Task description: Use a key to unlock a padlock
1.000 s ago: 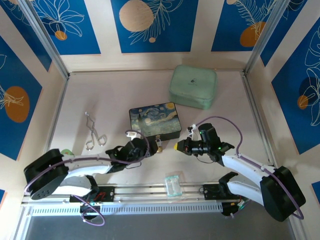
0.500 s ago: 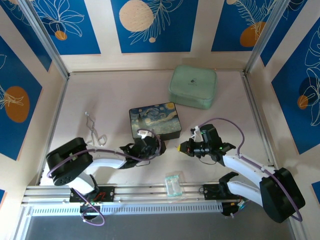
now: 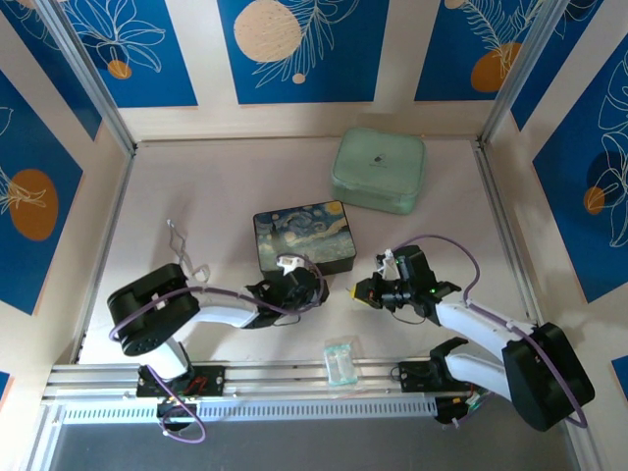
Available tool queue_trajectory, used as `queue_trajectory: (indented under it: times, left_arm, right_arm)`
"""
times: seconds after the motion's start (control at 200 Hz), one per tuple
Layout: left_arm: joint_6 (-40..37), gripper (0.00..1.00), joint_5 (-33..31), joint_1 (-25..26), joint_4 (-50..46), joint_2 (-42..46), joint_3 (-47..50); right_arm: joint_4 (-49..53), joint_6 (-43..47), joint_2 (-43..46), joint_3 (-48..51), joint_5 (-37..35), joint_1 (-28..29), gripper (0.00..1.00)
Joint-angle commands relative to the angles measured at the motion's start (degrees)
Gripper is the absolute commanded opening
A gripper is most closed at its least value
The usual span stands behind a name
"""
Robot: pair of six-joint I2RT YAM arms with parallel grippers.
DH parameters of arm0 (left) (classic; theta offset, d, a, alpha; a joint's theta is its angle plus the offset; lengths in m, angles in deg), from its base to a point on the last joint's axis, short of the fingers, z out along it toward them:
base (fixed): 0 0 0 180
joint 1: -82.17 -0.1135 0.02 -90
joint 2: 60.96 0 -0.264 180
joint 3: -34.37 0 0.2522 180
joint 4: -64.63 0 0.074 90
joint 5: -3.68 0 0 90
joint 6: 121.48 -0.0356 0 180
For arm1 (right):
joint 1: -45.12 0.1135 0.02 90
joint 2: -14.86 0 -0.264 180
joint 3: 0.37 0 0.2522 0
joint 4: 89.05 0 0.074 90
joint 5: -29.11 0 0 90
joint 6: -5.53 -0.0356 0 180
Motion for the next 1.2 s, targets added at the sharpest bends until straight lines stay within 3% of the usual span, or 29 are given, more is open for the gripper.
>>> queue_trajectory:
  times: [0.0,0.155,0.415,0.695,0.916,0.976,1.196]
  left_arm:
    - [-0.3,0.46,-1.2,0.9,0.9,-3.4,-1.1]
    - [0.3,0.4,-1.3,1.3,2.6,-6.4,-2.1]
    - [1.2,0.2,-0.9,1.3,4.2,-5.5,-0.9]
    - [5.8,0.13,-0.3,0.8,9.9,-3.8,2.0]
    - [10.4,0.09,-1.2,0.6,16.3,-3.6,4.1]
    - [11.4,0.03,-1.4,0.6,18.3,-4.0,4.5]
    - [16.1,0.0,-3.1,0.6,31.0,-6.4,8.0]
  right_arm:
    - [-1.6,-0.7,-1.1,1.0,1.2,0.2,0.0]
    - [-2.7,-0.9,-2.8,1.1,1.2,0.5,0.0]
    - [-5.5,-2.1,-6.1,1.2,1.4,1.3,0.0]
    - [-15.7,-8.7,-10.8,3.3,8.8,0.4,0.0]
    - [-14.6,-8.3,-12.3,2.4,10.3,-0.1,0.0]
    - [-15.9,-8.7,-13.4,2.5,11.6,-0.5,0.0]
    - [-29.6,-12.5,-21.1,3.8,19.3,-3.3,0.0]
